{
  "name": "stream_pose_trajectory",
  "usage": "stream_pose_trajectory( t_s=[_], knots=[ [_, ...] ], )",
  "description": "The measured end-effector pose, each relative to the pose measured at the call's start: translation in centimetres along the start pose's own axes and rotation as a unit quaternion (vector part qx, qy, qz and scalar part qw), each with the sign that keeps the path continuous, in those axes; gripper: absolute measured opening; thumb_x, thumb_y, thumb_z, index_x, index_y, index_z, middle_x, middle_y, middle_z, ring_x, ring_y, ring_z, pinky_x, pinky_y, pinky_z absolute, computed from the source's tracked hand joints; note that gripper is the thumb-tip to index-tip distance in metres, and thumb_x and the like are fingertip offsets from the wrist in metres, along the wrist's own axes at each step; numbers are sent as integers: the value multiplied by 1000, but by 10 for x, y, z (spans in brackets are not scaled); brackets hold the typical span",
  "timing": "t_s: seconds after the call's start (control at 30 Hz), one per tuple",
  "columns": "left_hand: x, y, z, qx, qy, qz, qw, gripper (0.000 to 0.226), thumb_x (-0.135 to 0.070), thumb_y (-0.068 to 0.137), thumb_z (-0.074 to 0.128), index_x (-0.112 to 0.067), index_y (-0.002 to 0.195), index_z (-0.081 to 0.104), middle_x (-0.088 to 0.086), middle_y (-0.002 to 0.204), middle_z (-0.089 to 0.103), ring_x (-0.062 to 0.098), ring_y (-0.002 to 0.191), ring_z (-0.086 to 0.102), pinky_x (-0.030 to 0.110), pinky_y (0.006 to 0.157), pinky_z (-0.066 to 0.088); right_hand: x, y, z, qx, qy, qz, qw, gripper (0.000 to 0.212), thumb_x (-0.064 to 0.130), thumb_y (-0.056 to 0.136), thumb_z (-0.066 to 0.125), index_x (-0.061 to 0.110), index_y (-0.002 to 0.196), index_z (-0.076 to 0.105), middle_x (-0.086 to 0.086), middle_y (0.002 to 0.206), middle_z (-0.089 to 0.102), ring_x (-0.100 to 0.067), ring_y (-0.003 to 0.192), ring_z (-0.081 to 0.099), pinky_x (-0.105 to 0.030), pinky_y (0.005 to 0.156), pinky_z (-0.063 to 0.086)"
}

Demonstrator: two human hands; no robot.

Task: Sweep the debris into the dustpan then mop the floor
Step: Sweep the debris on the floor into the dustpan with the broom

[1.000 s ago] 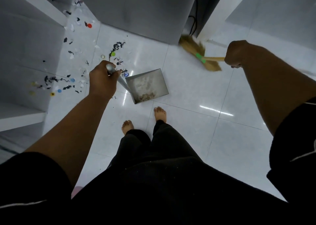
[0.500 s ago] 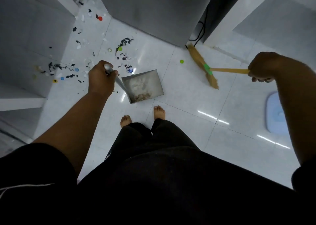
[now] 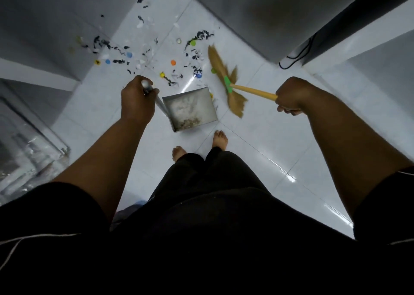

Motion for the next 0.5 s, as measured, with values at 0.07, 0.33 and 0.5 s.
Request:
stream_pose_trajectory(
  t_s=[0.07, 0.33, 0.5],
  knots=[
    [21, -2, -15, -15, -8, -19, 1000, 14, -19, 85, 70, -17, 96, 62, 2, 92, 65, 13, 81, 57, 24, 74, 48, 14, -16, -5, -12, -37, -8, 999, 17, 5, 93, 57, -4, 103, 67, -19, 95, 71, -29, 79, 68, -35, 67, 55],
    [99, -23, -59, -63, -44, -91, 993, 13, -18, 85, 69, -16, 95, 62, 3, 95, 66, 14, 84, 58, 25, 75, 48, 23, -59, -8, -26, -101, 41, 994, 16, 4, 94, 55, -6, 100, 65, -20, 92, 72, -27, 68, 62, -32, 57, 50],
    [137, -42, -84, -90, -56, -125, 986, 12, -17, 85, 68, -16, 95, 62, 2, 94, 66, 15, 84, 58, 28, 75, 50, 40, -42, 45, 10, -7, 76, 997, 21, 2, 96, 43, -12, 97, 59, -22, 90, 71, -18, 54, 53, -27, 47, 41]
  ],
)
Point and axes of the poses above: each hand's wrist, its own y-axis towards the middle knuckle, its own z-axis out of the palm, x = y × z, the point moved 7 cm from there along y, towards the middle knuckle
